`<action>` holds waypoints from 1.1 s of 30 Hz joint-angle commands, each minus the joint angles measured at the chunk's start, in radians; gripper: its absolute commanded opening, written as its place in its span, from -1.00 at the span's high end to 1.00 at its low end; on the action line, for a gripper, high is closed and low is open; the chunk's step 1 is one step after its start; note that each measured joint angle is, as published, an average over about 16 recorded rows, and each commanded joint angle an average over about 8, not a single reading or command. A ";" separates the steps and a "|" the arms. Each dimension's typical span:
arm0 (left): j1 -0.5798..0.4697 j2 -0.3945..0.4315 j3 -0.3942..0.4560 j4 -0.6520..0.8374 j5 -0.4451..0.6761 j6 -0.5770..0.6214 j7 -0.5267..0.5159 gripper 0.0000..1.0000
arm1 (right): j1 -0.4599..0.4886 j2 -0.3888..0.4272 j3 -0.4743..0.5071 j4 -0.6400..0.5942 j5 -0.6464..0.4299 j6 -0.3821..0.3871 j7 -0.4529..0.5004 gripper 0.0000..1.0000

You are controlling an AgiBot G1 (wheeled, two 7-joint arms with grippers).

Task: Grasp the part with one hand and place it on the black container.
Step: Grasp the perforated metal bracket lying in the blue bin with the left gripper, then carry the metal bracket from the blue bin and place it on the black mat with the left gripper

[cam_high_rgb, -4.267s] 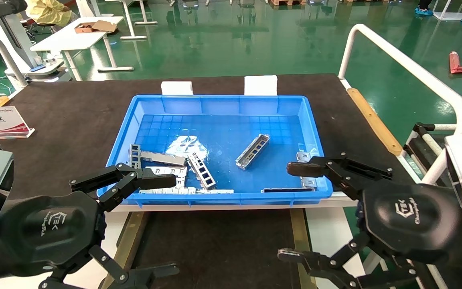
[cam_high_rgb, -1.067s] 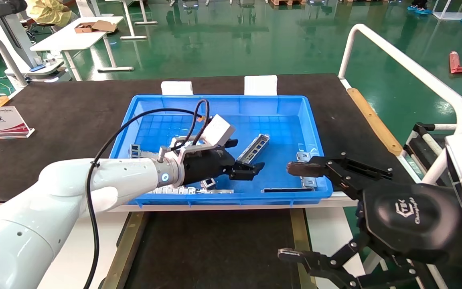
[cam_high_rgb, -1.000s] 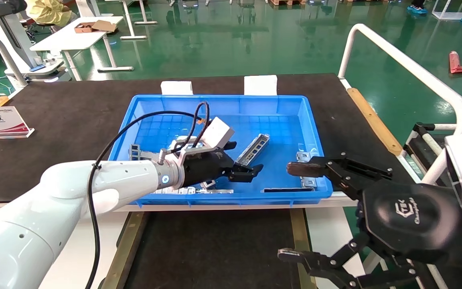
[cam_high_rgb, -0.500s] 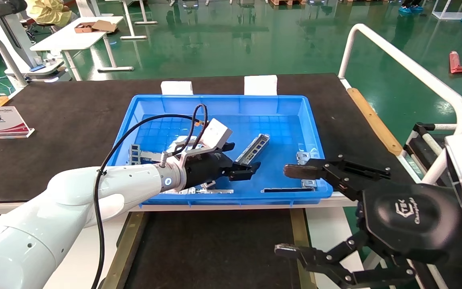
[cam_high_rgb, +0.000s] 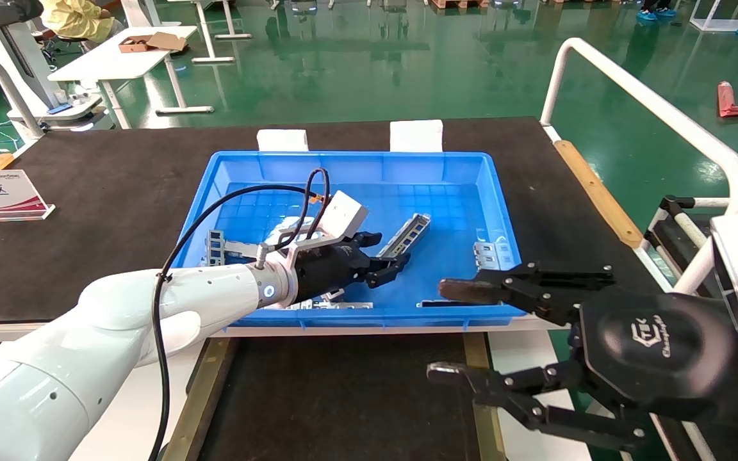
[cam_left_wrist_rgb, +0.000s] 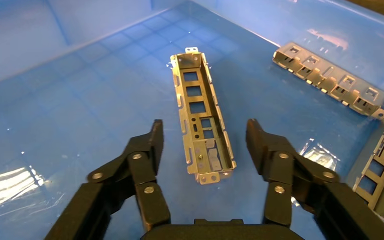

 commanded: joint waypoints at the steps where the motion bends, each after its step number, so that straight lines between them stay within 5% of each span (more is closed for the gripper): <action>1: 0.000 0.000 0.012 0.003 -0.014 -0.004 0.004 1.00 | 0.000 0.000 0.000 0.000 0.000 0.000 0.000 1.00; 23: -0.007 -0.007 0.065 -0.013 -0.166 -0.019 0.106 1.00 | 0.000 0.000 0.000 0.000 0.000 0.000 0.000 1.00; 33: -0.049 -0.043 -0.011 -0.010 -0.289 0.171 0.242 1.00 | 0.000 0.000 0.000 0.000 0.000 0.000 0.000 1.00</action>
